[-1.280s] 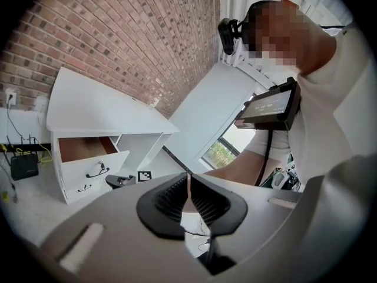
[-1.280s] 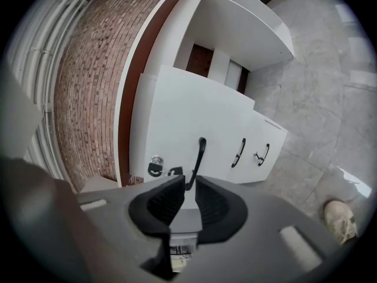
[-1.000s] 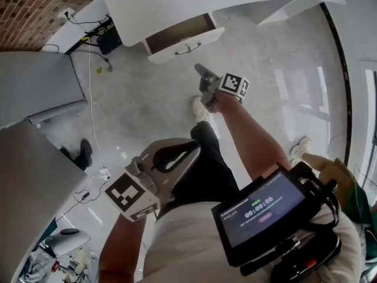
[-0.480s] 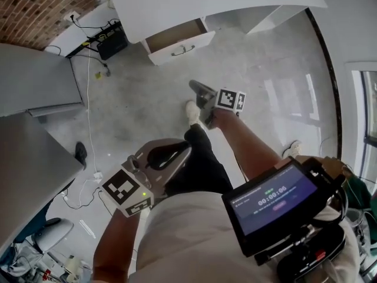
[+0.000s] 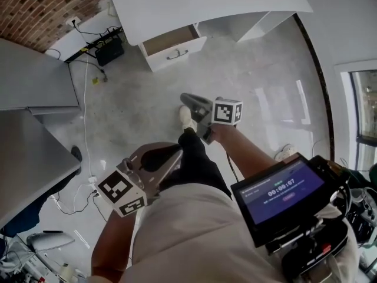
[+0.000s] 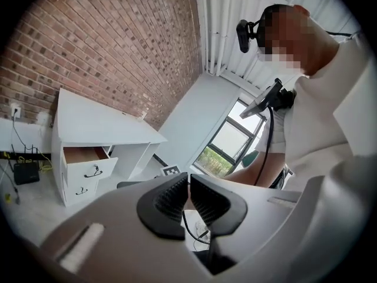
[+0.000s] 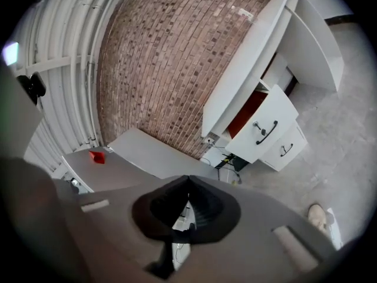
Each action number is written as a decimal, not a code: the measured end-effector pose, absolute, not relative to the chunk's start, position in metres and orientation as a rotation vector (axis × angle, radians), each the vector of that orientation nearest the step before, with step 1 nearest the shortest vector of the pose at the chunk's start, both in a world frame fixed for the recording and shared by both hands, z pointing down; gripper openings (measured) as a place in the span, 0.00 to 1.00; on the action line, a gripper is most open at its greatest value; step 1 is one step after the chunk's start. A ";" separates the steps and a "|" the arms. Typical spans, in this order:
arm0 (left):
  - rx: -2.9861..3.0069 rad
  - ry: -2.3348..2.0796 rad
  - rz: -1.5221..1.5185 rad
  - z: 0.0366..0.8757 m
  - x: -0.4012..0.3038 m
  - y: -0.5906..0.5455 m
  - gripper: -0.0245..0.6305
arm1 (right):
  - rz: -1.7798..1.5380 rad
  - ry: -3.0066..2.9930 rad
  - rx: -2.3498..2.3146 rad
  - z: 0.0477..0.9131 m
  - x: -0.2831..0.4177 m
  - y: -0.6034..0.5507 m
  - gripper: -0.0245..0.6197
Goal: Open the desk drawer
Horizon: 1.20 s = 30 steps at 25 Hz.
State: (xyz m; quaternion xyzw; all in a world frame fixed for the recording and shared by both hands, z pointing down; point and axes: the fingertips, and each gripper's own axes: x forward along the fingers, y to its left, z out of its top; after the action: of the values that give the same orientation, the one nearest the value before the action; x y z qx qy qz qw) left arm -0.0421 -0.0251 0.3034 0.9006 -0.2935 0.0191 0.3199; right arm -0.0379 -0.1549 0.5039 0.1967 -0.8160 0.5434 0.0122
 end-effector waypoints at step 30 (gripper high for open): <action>2.433 -0.752 0.047 0.267 -0.042 0.041 0.06 | 1.252 -2.840 0.343 0.312 -0.066 -0.046 0.04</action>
State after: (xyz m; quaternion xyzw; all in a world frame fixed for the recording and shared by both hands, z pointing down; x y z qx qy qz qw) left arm -0.0421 0.0409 0.2667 0.9133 -0.2823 0.0178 0.2929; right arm -0.0661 -0.0457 0.3120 0.1097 -0.9095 0.4009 0.0093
